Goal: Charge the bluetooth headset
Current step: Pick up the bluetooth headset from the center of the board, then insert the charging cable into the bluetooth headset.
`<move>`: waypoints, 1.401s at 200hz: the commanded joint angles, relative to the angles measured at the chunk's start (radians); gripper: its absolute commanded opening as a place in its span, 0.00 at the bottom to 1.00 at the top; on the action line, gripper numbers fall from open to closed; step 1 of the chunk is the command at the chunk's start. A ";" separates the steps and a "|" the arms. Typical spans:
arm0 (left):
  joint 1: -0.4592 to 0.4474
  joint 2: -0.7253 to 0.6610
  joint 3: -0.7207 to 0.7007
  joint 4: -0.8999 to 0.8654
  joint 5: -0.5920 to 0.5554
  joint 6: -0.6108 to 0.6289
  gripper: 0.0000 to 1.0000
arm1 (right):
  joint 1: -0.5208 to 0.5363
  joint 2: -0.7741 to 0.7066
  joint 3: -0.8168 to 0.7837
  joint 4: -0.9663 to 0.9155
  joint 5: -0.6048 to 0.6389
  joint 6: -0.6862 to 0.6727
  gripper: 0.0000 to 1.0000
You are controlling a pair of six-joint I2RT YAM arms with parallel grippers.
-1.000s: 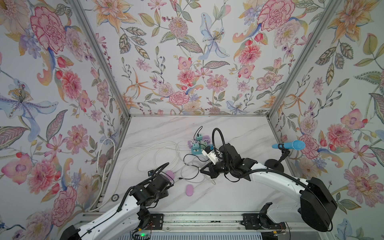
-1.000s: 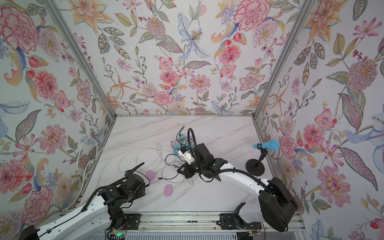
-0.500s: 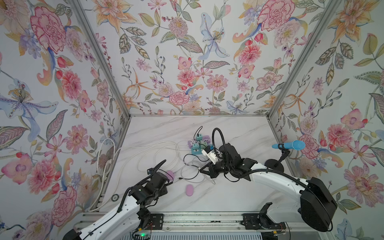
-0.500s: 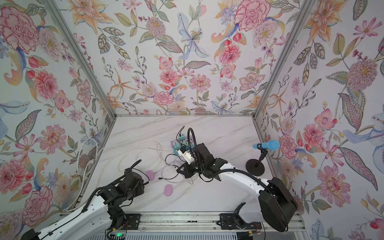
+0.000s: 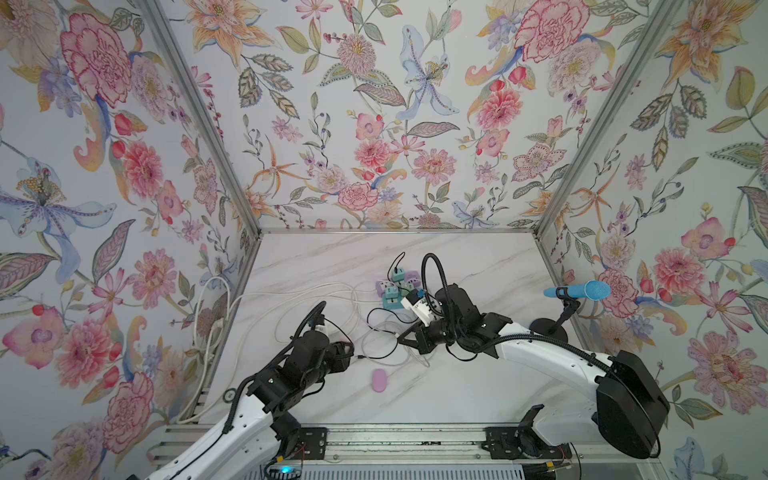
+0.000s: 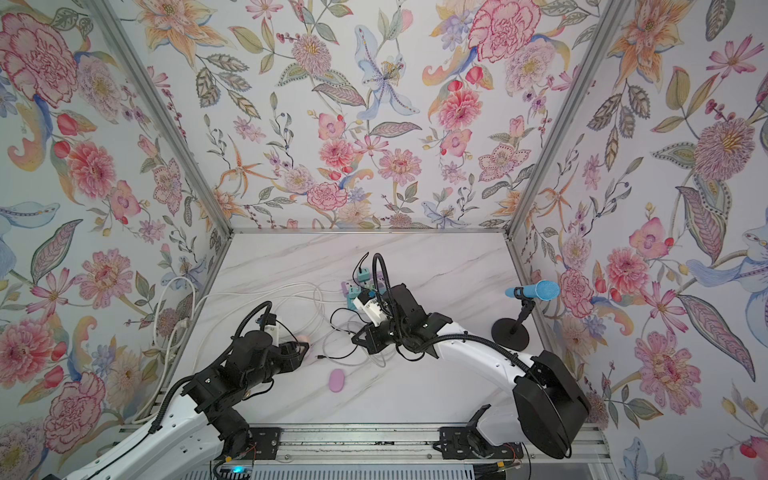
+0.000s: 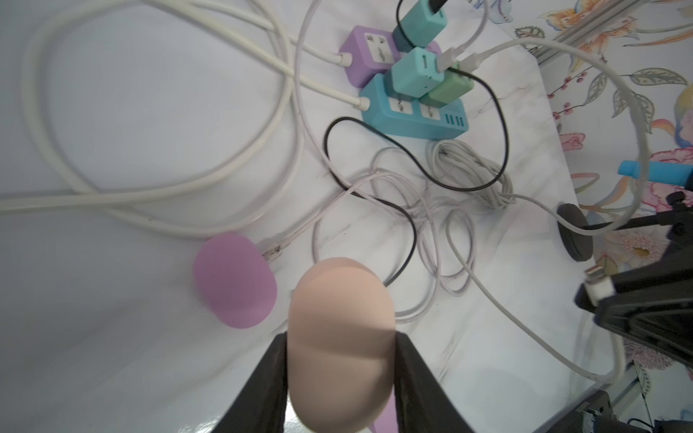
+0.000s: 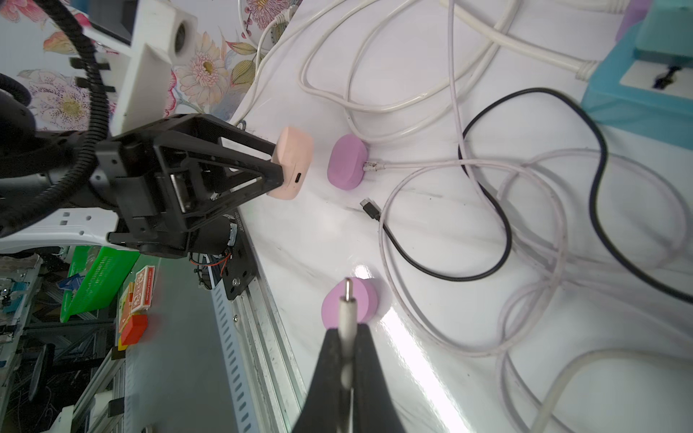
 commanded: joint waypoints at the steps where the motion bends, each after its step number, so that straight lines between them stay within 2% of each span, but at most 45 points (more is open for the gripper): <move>1: 0.008 0.063 0.100 0.126 0.101 0.141 0.03 | 0.002 0.021 0.070 -0.052 -0.009 -0.033 0.00; 7: 0.008 0.082 0.125 0.139 0.114 0.169 0.00 | 0.000 0.024 0.082 -0.057 -0.008 -0.036 0.00; 37: 0.009 0.176 0.230 0.229 0.138 0.272 0.00 | -0.004 0.027 0.147 -0.112 0.027 -0.053 0.00; 57: 0.022 0.255 0.296 0.301 0.196 0.341 0.00 | -0.006 0.025 0.193 -0.161 0.048 -0.072 0.00; 94: 0.102 0.409 0.365 0.504 0.447 0.398 0.00 | -0.005 0.006 0.271 -0.306 0.078 -0.109 0.00; 130: 0.169 0.500 0.417 0.597 0.595 0.458 0.00 | -0.008 -0.042 0.290 -0.362 0.096 -0.086 0.00; 187: 0.239 0.633 0.426 0.790 0.888 0.406 0.00 | 0.007 -0.055 0.346 -0.407 0.076 -0.071 0.00; 225: 0.253 0.651 0.431 0.784 0.934 0.445 0.00 | -0.002 -0.049 0.396 -0.437 0.090 -0.068 0.00; 280: 0.270 0.639 0.438 0.720 0.951 0.507 0.00 | -0.072 -0.017 0.511 -0.471 0.078 -0.030 0.00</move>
